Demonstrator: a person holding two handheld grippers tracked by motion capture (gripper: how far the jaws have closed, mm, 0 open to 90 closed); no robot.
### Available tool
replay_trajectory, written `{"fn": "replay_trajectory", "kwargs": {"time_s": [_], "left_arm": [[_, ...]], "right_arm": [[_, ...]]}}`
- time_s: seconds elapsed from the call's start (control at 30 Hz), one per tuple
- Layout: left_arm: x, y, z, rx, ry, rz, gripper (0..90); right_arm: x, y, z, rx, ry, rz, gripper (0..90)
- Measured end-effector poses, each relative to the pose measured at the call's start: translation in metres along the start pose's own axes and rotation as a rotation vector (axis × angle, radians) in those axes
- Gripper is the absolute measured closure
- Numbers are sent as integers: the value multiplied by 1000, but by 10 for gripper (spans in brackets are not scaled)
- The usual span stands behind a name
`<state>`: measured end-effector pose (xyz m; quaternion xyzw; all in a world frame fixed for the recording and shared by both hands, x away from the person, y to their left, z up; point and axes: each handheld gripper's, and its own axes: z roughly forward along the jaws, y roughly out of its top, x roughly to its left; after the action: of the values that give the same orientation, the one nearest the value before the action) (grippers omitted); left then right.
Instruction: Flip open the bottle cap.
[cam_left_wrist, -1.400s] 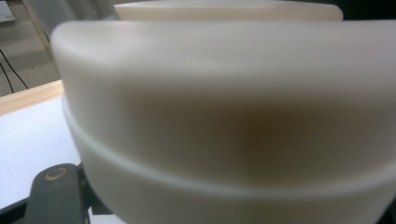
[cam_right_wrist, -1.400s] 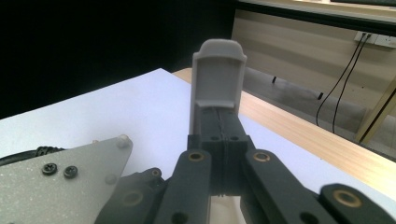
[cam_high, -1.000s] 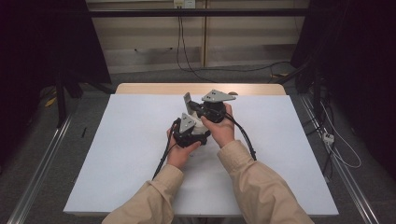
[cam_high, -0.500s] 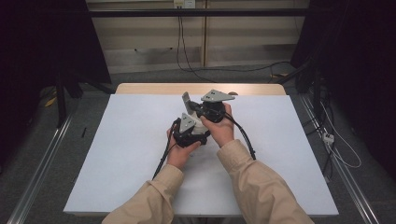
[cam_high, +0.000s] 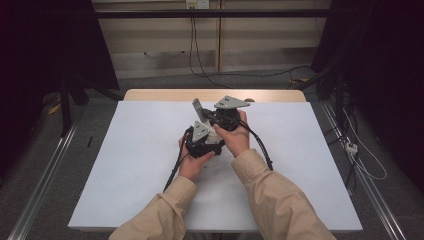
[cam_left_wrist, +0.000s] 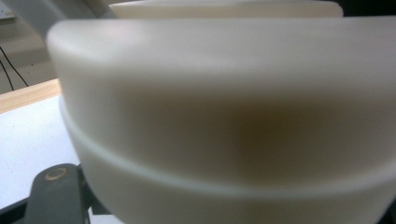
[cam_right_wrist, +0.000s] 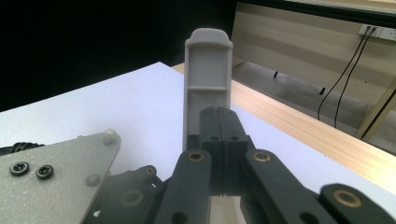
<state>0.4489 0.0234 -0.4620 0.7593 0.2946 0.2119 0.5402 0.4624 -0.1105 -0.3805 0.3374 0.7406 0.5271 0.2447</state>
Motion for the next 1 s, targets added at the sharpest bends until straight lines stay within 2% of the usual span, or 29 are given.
{"fn": "replay_trajectory", "kwargs": {"time_s": [1.0], "left_arm": [[0,0,0,7,-1,0,186]], "right_arm": [[-2,-2,6,19,24,21,900]]}}
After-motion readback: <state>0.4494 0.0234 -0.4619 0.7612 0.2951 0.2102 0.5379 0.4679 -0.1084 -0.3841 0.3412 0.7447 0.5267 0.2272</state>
